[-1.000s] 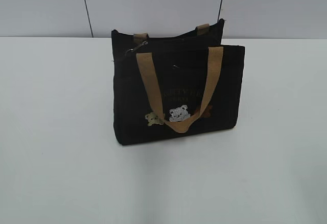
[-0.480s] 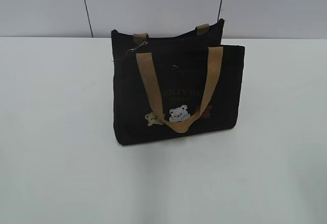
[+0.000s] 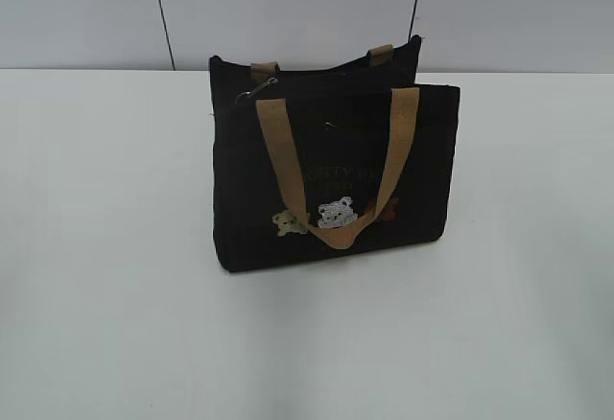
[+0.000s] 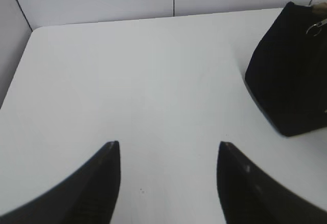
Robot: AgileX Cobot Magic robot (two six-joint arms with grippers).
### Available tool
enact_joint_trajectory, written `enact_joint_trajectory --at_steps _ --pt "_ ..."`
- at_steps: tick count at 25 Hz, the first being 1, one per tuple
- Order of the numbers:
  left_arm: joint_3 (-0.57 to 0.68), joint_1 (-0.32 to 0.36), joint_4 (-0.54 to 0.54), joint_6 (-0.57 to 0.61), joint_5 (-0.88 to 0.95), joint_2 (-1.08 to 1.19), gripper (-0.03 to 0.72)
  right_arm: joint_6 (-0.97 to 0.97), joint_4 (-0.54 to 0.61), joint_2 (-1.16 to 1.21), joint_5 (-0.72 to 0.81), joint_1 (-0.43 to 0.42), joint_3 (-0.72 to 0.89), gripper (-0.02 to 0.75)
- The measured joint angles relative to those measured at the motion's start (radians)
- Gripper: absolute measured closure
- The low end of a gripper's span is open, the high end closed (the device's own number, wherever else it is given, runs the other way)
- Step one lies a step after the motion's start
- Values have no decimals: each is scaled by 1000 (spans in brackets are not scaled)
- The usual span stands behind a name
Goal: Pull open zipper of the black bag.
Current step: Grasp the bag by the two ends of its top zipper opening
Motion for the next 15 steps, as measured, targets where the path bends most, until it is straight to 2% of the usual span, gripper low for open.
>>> enact_joint_trajectory --at_steps 3,6,11,15 --pt "-33 0 -12 101 -88 164 235 -42 16 132 5 0 -114 308" --pt "-59 0 -92 255 -209 333 235 -125 50 273 49 0 -237 308" --pt "-164 0 -399 663 -300 653 235 -257 133 545 135 7 -452 308" --pt "-287 0 -635 984 -257 862 235 -316 148 715 201 59 -636 308"
